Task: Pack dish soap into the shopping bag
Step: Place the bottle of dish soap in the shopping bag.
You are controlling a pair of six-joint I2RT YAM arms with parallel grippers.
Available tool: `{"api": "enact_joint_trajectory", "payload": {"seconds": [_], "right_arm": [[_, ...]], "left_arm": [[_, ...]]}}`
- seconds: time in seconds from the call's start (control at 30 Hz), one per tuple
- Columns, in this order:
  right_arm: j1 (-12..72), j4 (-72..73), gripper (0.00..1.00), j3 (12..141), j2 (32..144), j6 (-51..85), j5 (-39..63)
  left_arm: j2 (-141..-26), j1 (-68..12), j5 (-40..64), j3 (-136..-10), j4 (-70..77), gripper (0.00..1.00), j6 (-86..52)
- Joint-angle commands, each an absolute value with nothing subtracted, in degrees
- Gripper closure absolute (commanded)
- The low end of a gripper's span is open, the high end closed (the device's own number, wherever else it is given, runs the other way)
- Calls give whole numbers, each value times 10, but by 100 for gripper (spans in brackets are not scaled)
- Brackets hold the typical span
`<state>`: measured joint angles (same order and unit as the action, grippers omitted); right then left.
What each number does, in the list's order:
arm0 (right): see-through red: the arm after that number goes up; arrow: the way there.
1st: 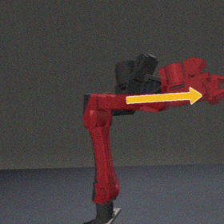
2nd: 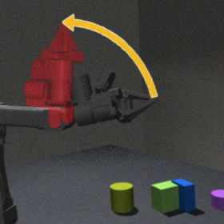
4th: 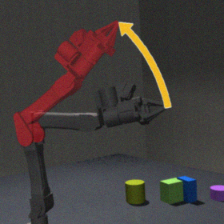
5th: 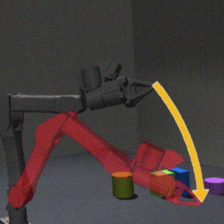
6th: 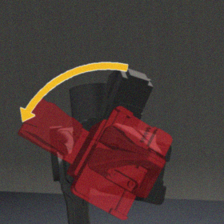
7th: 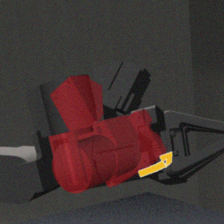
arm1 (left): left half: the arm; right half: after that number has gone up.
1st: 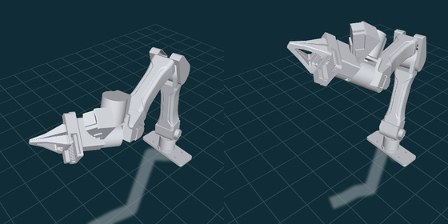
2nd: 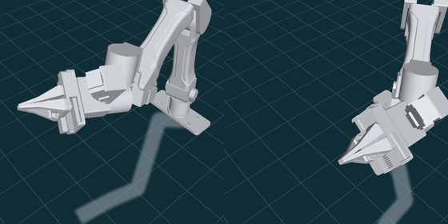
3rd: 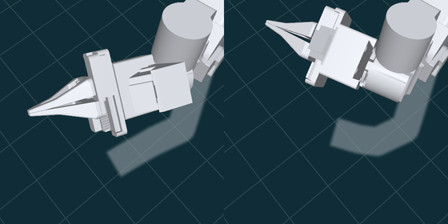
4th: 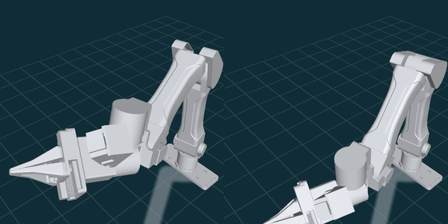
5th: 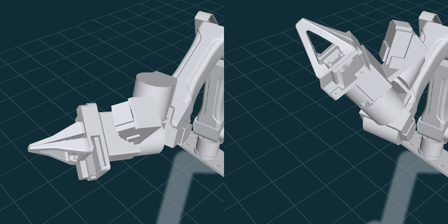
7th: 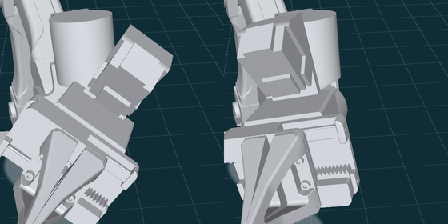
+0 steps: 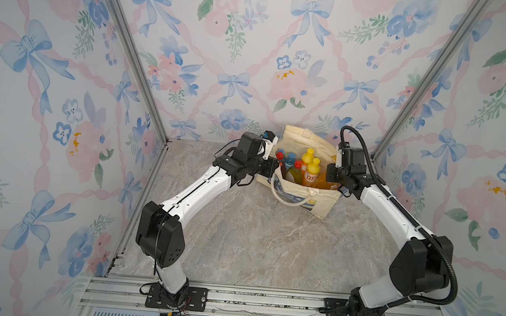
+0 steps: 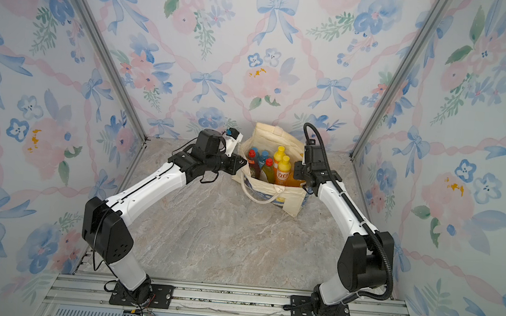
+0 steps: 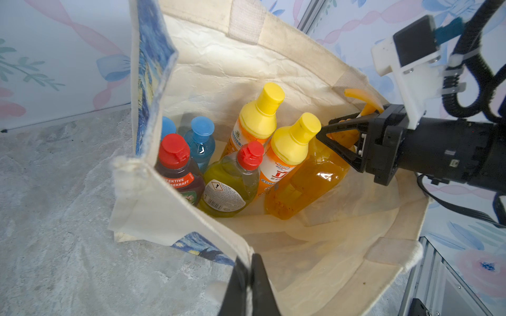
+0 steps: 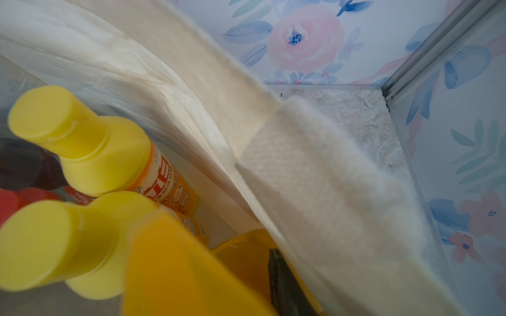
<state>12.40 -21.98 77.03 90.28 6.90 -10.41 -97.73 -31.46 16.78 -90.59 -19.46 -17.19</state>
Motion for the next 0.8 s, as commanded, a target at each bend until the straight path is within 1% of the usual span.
{"api": "enact_joint_trajectory", "payload": {"seconds": [0.0, 0.13, 0.27, 0.5, 0.77], "right_arm": [[122, -240, 83, 781, 907, 78, -136], [122, -241, 71, 801, 914, 79, -127], [126, -264, 58, 850, 933, 70, -128], [134, -286, 48, 894, 935, 67, -150], [143, -303, 41, 911, 920, 62, -168]], "left_arm": [[-977, -309, 166, -924, -174, 100, -174], [-976, -310, 166, -922, -174, 100, -174], [-974, -309, 163, -918, -174, 100, -173], [-979, -310, 166, -923, -174, 100, -173], [-979, -309, 166, -924, -174, 100, -172]]}}
